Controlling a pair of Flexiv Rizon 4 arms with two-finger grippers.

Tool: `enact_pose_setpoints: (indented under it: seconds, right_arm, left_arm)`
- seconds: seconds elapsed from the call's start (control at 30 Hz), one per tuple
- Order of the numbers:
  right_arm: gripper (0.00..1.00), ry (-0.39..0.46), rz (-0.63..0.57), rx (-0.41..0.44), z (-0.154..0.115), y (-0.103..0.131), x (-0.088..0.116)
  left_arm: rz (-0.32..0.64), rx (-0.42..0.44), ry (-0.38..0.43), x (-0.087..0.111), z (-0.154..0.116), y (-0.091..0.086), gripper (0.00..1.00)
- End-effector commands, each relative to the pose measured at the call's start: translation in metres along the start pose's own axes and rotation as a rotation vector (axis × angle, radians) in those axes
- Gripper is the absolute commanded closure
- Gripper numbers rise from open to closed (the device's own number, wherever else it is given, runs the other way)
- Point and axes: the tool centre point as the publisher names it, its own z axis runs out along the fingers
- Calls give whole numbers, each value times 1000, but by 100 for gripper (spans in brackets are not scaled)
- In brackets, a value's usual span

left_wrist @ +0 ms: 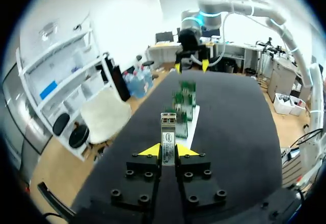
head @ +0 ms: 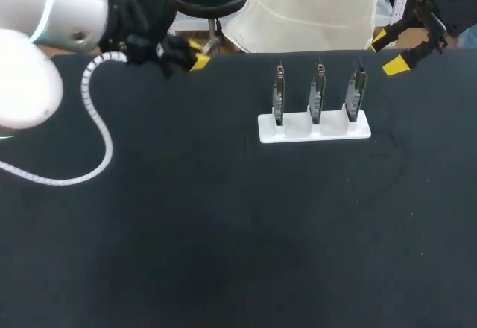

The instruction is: Pick up the optical module with the left hand, and insert it into the network port with the right hand.

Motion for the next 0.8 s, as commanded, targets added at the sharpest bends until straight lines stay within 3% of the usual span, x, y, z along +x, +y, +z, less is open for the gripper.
enact_pose_setpoints:
  seconds: [0.03,0.3,0.8]
  right_arm:
    - [0,0,-1,7,0,3,0]
    - [0,0,-1,7,0,3,0]
    - [0,0,-1,7,0,3,0]
  left_arm:
    - [41,32,-94,-26,23,4,100]
    - [84,74,-209,-76,52,-2,100]
    - [75,133,-353,-130,91,-11,100]
